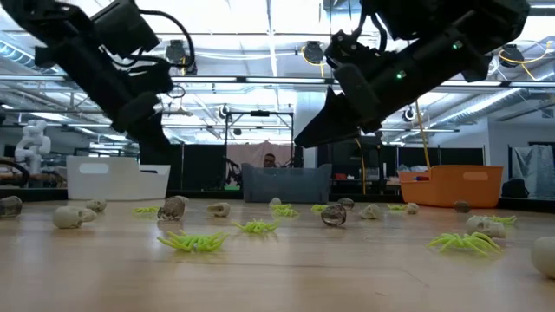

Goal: Sort Halloween decoration
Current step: Put the white toy skull into the black bin

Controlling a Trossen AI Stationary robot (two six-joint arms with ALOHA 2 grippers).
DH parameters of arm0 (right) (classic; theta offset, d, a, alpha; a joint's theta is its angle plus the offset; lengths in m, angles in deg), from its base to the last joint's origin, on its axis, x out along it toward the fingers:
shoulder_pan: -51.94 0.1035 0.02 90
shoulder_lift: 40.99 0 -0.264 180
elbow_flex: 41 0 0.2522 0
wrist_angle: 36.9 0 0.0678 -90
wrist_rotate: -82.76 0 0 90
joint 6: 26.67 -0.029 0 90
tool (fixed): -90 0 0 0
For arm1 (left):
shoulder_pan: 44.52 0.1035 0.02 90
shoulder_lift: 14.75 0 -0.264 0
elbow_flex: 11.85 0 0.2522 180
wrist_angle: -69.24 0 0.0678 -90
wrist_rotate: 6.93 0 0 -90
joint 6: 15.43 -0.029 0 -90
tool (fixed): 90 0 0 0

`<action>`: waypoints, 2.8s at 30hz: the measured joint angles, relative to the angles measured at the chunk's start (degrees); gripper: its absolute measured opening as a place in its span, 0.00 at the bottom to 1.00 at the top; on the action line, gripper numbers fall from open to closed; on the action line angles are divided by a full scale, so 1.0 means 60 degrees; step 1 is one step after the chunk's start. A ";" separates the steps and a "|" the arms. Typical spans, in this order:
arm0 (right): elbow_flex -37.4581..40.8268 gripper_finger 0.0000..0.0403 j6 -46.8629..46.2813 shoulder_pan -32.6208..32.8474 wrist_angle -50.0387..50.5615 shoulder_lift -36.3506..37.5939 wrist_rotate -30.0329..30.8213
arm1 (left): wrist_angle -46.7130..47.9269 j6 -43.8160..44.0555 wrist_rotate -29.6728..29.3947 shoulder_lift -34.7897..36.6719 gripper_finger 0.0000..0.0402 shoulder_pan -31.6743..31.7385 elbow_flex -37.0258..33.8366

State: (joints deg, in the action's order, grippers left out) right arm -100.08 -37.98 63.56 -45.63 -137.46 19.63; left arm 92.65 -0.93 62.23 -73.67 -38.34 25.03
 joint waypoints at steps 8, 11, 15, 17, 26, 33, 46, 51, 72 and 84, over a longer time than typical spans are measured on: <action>0.0002 0.44 0.0009 0.0000 -0.0261 0.0000 0.0018 | -0.1657 -0.0975 -0.0394 -0.0266 0.42 -0.0576 -0.0861; 0.0000 0.44 0.0032 -0.0004 -0.0520 0.0000 0.0033 | -0.2347 -0.1025 -0.0405 -0.0496 0.42 -0.0767 -0.1012; 0.0004 0.44 0.0233 -0.0004 -0.0638 0.0000 0.0040 | -0.3063 -0.0969 -0.0453 -0.1014 0.42 -0.0805 -0.1222; 0.0000 0.44 0.0316 -0.0002 -0.0736 0.0000 0.0044 | -0.3047 -0.0850 -0.0637 -0.1294 0.42 -0.0792 -0.1257; 0.0000 0.44 0.0891 -0.0004 -0.1155 0.0000 0.0025 | -0.4309 -0.0712 -0.1062 -0.2545 0.42 -0.0685 -0.1252; -0.0004 0.44 0.1383 -0.0004 -0.2860 -0.0609 -0.0079 | -0.4763 -0.0392 -0.1033 -0.3473 0.42 -0.0204 -0.1254; -0.0537 0.44 0.2281 -0.0564 -0.7064 -0.3627 -0.2131 | -0.6170 -0.0376 -0.0088 -0.4869 0.42 0.0690 -0.1227; -0.0652 0.44 0.2374 -0.0630 -0.6850 -0.3687 -0.2310 | -0.5954 -0.0059 0.0141 -0.4940 0.37 0.0758 -0.1218; -0.0652 0.44 0.2579 -0.0630 -0.6732 -0.3687 -0.2284 | -0.5560 0.0136 0.1381 -0.3707 0.08 0.0128 -0.1316; -0.0652 0.44 0.3416 -0.0630 -0.6683 -0.3687 -0.2284 | -0.6332 -0.0728 0.3113 -0.2401 0.00 -0.0315 -0.1297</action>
State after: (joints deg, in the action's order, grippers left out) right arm -103.99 -17.48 59.78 -85.73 -159.58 5.93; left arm 54.66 -5.30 80.91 -88.07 -40.23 17.25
